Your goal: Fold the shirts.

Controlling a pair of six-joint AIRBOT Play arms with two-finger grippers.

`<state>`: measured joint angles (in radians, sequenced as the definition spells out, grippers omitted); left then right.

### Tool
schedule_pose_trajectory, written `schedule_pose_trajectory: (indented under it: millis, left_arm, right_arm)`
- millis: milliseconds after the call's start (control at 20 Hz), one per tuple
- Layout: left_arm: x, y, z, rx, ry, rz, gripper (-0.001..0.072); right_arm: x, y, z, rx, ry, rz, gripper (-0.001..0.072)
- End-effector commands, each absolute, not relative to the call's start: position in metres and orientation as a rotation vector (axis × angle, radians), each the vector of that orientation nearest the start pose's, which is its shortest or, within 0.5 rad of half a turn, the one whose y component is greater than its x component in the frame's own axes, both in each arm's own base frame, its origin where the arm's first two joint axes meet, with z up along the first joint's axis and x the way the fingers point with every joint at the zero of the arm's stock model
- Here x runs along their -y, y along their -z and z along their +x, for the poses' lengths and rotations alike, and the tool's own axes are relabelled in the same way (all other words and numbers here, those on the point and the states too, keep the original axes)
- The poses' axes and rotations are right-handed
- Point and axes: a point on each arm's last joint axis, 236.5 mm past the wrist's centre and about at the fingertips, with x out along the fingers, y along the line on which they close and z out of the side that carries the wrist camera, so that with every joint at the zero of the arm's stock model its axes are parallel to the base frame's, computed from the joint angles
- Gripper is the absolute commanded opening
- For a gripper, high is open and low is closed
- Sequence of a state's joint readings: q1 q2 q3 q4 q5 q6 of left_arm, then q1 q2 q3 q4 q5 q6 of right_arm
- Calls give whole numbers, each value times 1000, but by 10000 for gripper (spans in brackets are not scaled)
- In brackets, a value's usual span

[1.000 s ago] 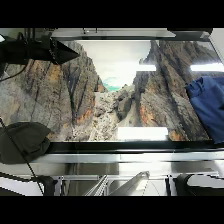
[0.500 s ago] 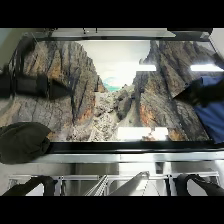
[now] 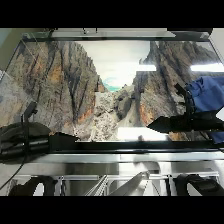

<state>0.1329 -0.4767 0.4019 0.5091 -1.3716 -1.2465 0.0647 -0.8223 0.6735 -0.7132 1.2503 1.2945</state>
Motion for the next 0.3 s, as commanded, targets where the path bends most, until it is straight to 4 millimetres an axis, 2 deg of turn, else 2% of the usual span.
schedule_pose_trajectory:
  millis: [0,250]
  left_arm:
    - [172,-71,178,-1004,722,-723,7]
    - [162,-82,181,-929,668,-732,24]
  right_arm:
    - [-189,-52,230,-1224,-716,523,16]
    - [-189,-52,230,-1224,-716,523,17]
